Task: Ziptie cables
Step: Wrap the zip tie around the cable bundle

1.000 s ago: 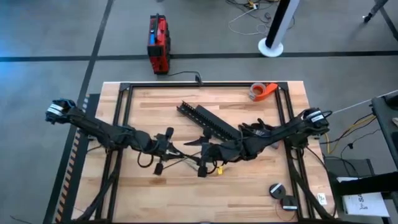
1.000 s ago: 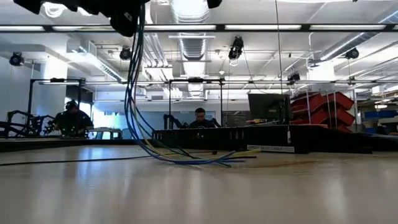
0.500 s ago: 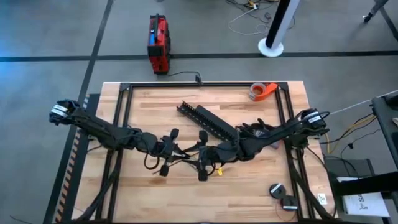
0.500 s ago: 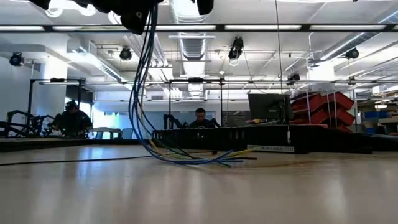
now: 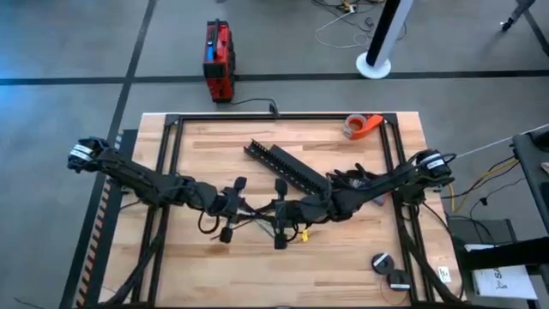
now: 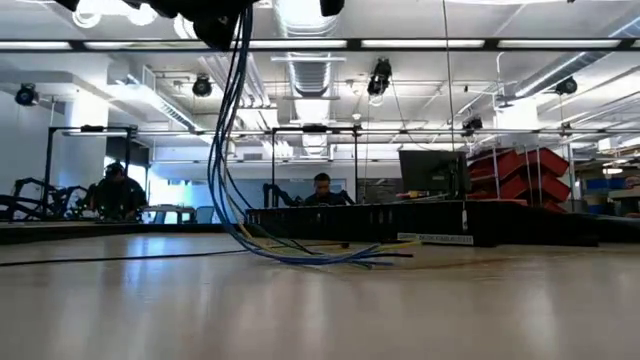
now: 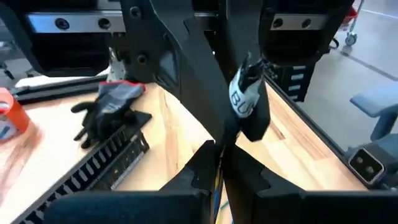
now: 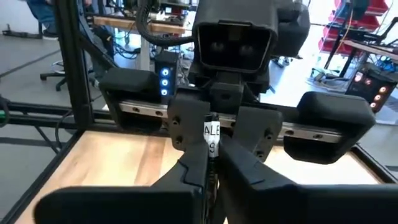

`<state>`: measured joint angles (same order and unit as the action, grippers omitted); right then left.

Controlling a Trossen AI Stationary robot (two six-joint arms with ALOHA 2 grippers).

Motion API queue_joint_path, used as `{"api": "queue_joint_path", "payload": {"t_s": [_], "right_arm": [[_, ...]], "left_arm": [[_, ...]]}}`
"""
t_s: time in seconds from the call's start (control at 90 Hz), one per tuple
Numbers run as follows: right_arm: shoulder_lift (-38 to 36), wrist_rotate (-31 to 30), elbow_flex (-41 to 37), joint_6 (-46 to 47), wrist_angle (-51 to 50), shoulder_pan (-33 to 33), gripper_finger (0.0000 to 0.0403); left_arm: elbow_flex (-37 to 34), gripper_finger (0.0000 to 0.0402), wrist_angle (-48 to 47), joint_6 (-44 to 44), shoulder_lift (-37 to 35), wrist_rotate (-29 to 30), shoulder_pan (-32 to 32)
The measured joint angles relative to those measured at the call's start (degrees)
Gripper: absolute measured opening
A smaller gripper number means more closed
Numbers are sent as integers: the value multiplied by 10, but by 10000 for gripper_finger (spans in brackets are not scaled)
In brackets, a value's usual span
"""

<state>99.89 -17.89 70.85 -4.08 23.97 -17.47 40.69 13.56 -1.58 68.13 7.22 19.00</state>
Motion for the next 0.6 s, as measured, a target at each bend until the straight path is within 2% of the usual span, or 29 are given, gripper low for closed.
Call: {"api": "queue_joint_path", "payload": {"t_s": [0.367, 0.489, 0.533, 0.6], "right_arm": [[-75, 6, 1, 18, -30, -8, 2], [-108, 20, 34, 20, -64, -8, 1], [-116, 19, 49, 17, -84, -8, 1], [-124, 19, 78, -4, -116, -5, 1]], "left_arm": [[-2, 79, 12, -11, 1, -2, 0], [-3, 107, 11, -11, 1, -3, 1], [-2, 117, -16, -11, -5, -3, 1], [2, 130, -112, 0, -29, -3, 1]]}}
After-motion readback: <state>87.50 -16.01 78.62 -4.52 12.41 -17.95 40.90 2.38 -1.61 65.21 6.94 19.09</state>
